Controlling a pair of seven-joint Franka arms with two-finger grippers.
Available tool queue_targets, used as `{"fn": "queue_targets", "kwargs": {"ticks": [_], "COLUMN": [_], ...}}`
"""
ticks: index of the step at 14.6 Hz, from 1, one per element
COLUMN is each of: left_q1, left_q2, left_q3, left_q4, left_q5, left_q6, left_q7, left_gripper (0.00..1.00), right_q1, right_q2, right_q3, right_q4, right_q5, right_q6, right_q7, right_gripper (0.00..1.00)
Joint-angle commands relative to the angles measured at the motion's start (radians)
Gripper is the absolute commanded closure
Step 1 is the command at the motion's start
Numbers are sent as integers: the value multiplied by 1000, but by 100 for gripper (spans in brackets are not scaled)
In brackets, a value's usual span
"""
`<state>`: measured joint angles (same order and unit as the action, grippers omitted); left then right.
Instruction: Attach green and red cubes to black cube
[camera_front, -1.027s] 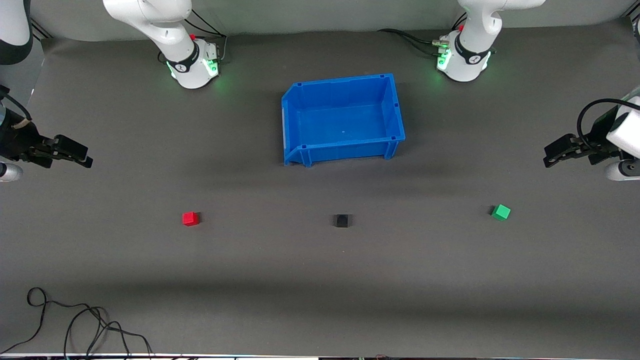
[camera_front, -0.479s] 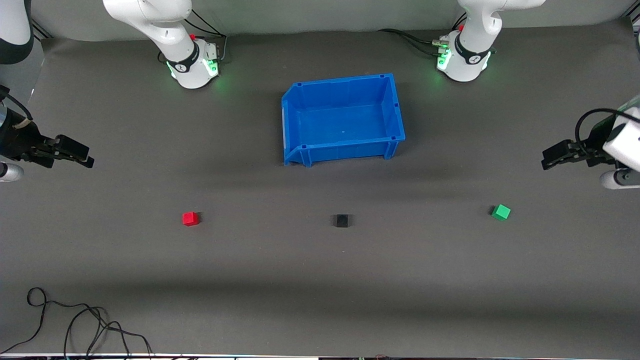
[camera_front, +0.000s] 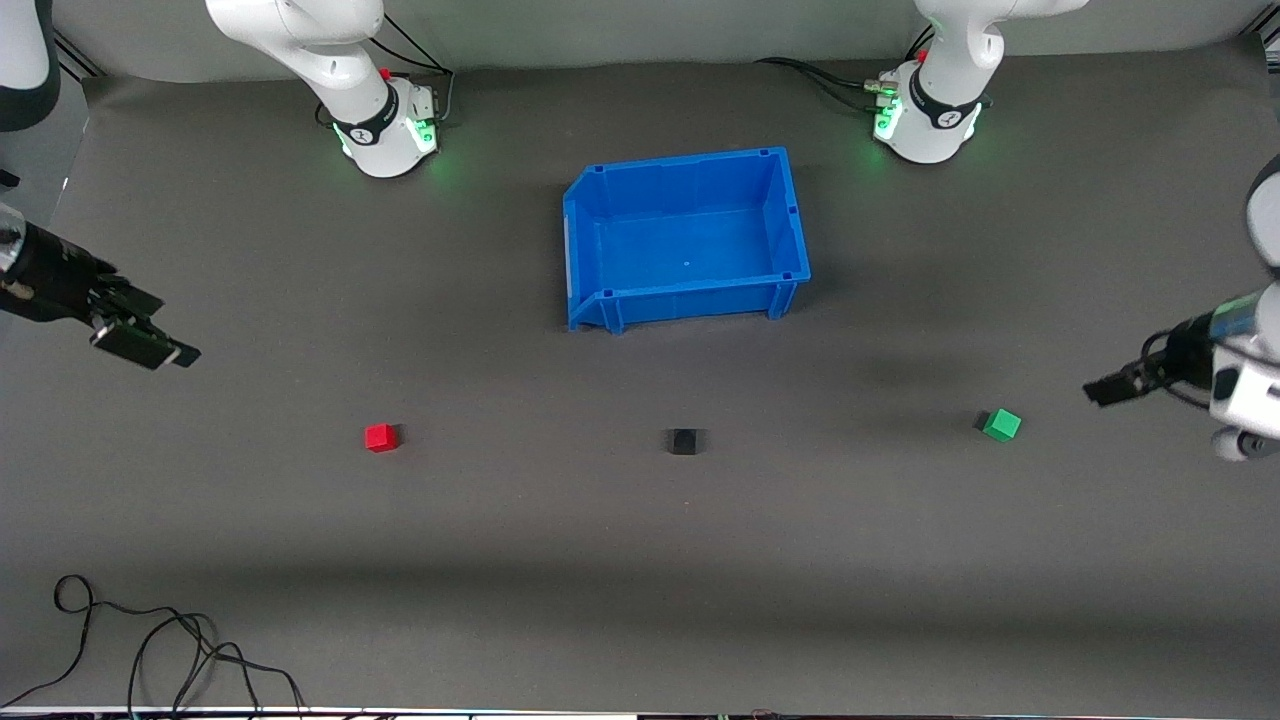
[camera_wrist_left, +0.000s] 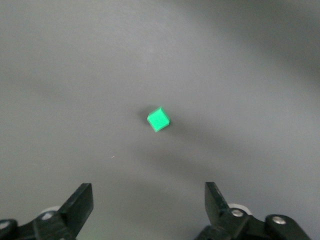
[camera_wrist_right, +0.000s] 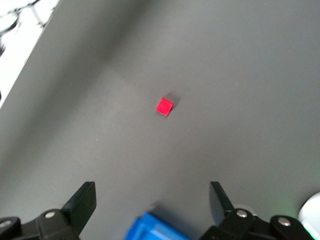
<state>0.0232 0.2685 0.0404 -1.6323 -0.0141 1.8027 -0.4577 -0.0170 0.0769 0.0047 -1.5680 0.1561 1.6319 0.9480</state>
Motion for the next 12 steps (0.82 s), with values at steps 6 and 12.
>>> {"fn": "queue_targets", "kwargs": {"ticks": [6,12], "left_q1": [27,29], "left_q2": [122,225], "left_q3": [-4,-4], "left_q4": [-133,-319], "left_q5": [-3,-6], "left_q6": [182,563], "left_q7": [-208,-341], "left_gripper": [8,20], "right_q1": [34,25], "right_q2": [161,230], "right_q3": [-12,-17], "right_q4": [19,-161], "right_q5": [108,166], "right_q6": [23,277], "right_q7": [356,313], "right_gripper": [0,0]}}
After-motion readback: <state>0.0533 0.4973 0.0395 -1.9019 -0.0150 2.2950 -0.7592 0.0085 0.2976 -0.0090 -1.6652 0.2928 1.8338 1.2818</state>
